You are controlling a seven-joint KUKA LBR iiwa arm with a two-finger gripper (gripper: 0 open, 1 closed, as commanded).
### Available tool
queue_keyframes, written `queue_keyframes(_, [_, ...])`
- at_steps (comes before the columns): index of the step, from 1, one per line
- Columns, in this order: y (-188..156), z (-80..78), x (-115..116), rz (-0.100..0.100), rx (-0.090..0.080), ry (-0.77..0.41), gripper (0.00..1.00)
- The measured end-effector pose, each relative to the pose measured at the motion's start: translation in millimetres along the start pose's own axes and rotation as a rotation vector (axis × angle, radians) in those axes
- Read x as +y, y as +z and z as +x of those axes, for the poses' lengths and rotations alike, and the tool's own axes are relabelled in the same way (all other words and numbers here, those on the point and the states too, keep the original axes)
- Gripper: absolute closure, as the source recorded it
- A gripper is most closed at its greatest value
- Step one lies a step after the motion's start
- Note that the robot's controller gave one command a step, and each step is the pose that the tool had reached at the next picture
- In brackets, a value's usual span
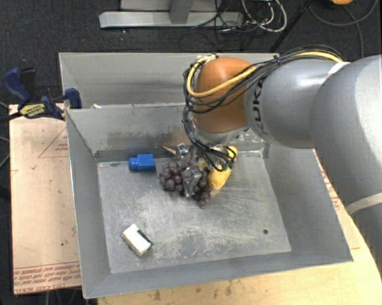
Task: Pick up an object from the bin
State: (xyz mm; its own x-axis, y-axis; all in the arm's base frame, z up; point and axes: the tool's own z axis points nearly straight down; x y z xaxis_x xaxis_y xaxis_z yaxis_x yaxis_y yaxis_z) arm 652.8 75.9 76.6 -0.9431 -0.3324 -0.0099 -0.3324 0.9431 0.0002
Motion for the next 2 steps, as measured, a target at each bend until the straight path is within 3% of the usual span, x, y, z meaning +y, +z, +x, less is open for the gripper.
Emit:
queue_keyframes(1, [0.1,0.0,0.0,0.0,0.0,0.0,1.0])
queue_keyframes(2, [-176.6,26.6,-1.5,0.002,0.0,-0.033,1.0])
